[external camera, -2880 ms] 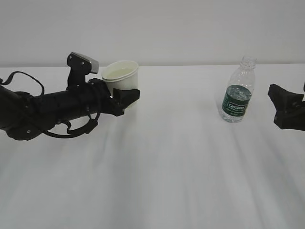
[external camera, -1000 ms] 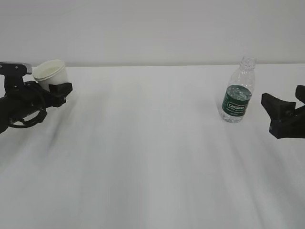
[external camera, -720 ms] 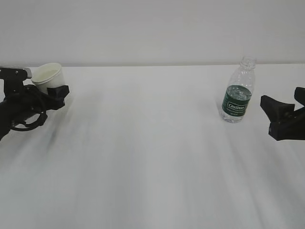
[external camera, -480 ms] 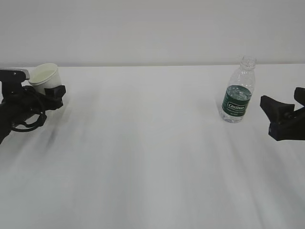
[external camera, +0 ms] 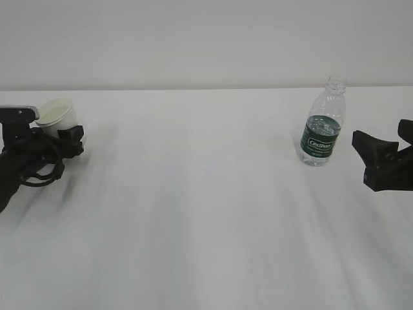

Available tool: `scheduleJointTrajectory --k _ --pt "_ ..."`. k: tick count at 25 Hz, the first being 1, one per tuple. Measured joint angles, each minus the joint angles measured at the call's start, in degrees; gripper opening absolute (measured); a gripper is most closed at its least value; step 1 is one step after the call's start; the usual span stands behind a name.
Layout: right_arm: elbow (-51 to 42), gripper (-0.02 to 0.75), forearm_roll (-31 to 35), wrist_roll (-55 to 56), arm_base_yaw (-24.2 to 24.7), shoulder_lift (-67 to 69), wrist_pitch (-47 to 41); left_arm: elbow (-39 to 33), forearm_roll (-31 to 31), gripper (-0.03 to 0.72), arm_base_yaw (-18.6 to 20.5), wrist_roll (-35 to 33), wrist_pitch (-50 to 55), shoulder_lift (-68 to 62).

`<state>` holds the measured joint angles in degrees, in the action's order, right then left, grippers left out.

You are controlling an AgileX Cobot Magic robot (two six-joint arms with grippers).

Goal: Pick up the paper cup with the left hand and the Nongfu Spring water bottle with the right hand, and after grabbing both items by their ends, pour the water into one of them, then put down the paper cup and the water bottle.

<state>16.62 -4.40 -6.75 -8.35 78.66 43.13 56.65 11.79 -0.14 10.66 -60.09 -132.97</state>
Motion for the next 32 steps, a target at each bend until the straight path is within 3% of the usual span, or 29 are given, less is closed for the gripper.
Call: scheduleJointTrajectory --k 10,32 --pt "0.0 0.561 0.0 0.0 0.0 0.0 -0.7 0.1 -4.4 0.441 0.0 -1.7 -1.7 -1.7" --pt "0.0 0.561 -1.0 0.8 0.0 0.0 -1.7 0.6 -5.7 0.441 0.0 -1.9 -5.7 -3.9"
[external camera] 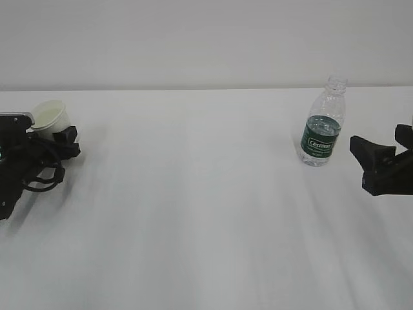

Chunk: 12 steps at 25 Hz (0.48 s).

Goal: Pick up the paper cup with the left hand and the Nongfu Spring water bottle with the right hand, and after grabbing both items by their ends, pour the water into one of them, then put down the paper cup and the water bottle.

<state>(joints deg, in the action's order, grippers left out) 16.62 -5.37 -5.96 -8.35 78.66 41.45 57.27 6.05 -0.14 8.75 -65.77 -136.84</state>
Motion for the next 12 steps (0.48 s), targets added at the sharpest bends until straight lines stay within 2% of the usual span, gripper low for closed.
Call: scheduleJointTrajectory --k 5,12 --pt "0.0 0.561 -0.2 0.0 0.0 0.0 -0.2 0.0 1.5 0.456 0.1 0.0 -0.4 -0.1" --pt "0.0 0.561 -0.3 0.1 0.0 0.0 -0.2 0.0 3.6 0.552 0.1 0.0 -0.4 -0.1"
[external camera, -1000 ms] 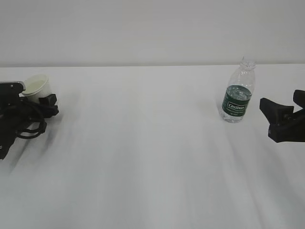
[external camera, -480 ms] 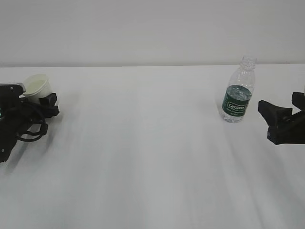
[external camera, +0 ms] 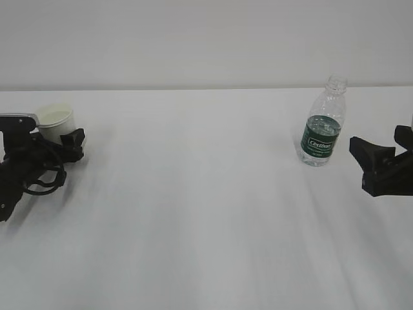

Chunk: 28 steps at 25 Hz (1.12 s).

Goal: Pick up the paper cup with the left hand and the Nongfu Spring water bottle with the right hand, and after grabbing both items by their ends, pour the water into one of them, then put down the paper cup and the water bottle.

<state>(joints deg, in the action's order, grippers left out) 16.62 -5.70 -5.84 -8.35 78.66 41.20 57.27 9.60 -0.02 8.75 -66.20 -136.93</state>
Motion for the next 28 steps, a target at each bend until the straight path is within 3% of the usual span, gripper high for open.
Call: scheduleJointTrajectory --k 15,28 --pt "0.0 0.561 -0.1 0.2 0.0 0.0 -0.2 -0.2 0.1 0.567 0.0 -2.9 3.3 3.8" --pt "0.0 0.557 -0.6 1.3 0.0 0.0 -0.2 -8.6 0.1 0.573 0.0 -3.0 1.1 5.4"
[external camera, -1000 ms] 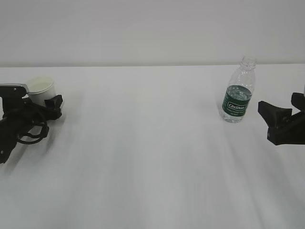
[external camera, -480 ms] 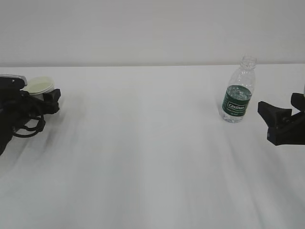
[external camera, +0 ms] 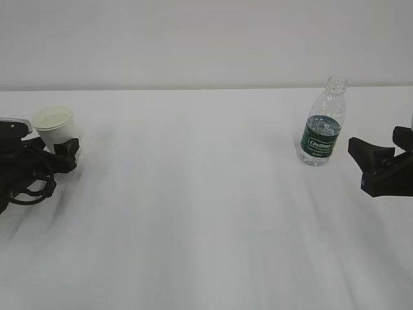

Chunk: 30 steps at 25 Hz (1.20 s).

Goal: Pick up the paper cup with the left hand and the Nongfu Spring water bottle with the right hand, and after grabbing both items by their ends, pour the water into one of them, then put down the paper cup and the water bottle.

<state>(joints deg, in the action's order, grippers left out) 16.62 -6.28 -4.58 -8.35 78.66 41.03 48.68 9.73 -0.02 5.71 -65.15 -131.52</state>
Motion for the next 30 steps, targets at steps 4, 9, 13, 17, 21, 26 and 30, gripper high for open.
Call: scheduleJointTrajectory --k 4,9,13,17,21,26,30 --pt "0.0 0.556 -0.6 0.5 0.0 0.0 -0.2 -1.6 0.0 0.575 0.0 0.0 0.0 2.3" --pt "0.0 0.556 -0.8 0.9 0.0 0.0 -0.2 -3.5 0.0 0.576 0.0 0.0 0.0 4.8" --pt "0.0 0.555 -0.8 1.1 0.0 0.0 -0.2 -6.3 0.0 0.576 0.0 0.0 -0.2 6.7" --pt "0.0 0.555 -0.8 1.3 0.0 0.0 -0.2 -9.7 0.0 0.576 0.0 0.0 -0.2 9.3" --pt "0.0 0.555 -0.8 1.4 0.0 0.0 -0.2 -12.7 -0.5 0.576 0.0 0.0 -0.2 11.8" --pt "0.0 0.555 -0.9 1.6 0.0 -3.5 -1.4 -15.1 -0.8 0.576 0.0 0.0 -0.2 15.3" --pt "0.0 0.555 -0.4 1.6 0.0 -7.4 -5.5 -16.0 -0.8 0.576 0.0 0.0 -0.1 18.1"
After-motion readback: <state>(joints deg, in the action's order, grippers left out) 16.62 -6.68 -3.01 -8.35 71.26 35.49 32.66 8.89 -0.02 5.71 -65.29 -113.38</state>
